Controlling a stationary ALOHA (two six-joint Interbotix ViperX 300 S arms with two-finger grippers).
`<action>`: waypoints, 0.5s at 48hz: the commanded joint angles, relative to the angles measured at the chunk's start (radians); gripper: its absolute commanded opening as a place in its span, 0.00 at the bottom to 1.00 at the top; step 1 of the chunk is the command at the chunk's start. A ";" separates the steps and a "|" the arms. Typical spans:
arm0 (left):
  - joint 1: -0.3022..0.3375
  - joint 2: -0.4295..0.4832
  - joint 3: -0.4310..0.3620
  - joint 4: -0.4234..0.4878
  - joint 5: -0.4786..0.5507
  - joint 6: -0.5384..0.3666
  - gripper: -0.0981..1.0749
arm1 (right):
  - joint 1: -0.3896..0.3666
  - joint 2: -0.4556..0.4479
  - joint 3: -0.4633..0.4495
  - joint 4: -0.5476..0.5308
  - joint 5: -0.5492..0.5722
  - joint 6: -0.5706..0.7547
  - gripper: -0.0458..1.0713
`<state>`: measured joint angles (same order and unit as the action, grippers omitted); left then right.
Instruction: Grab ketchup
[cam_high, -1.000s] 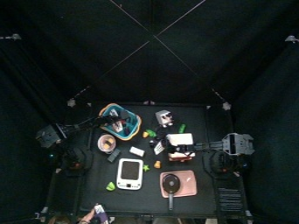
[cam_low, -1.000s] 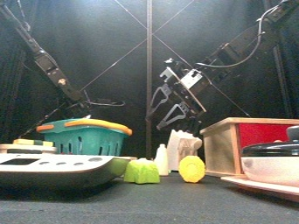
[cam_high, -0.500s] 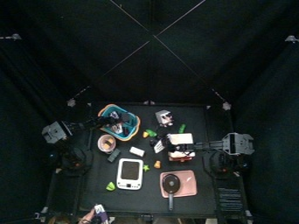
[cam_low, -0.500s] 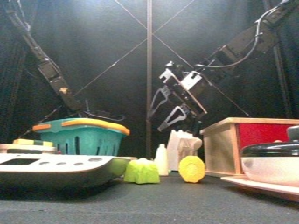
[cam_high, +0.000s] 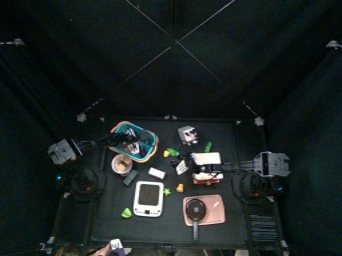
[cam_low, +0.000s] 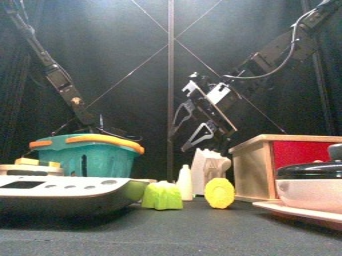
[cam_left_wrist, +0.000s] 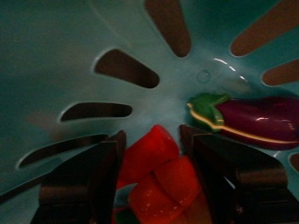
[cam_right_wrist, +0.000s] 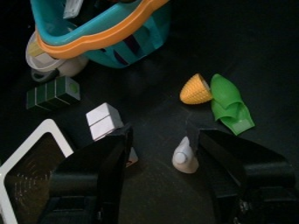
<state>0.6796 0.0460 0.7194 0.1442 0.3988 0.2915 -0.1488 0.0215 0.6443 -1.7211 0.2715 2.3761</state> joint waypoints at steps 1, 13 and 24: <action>-0.020 -0.034 -0.037 -0.002 0.021 -0.002 0.82 | -0.006 -0.018 -0.018 -0.003 0.000 -0.002 0.82; -0.031 -0.071 -0.061 -0.002 0.006 -0.003 0.81 | -0.008 -0.017 -0.017 -0.003 0.000 -0.002 0.82; -0.031 -0.063 -0.060 0.000 0.008 -0.005 0.82 | -0.009 -0.017 -0.014 -0.005 0.000 -0.002 0.82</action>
<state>0.6473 -0.0046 0.6842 0.1427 0.4096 0.2884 -0.1503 0.0230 0.6427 -1.7227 0.2715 2.3761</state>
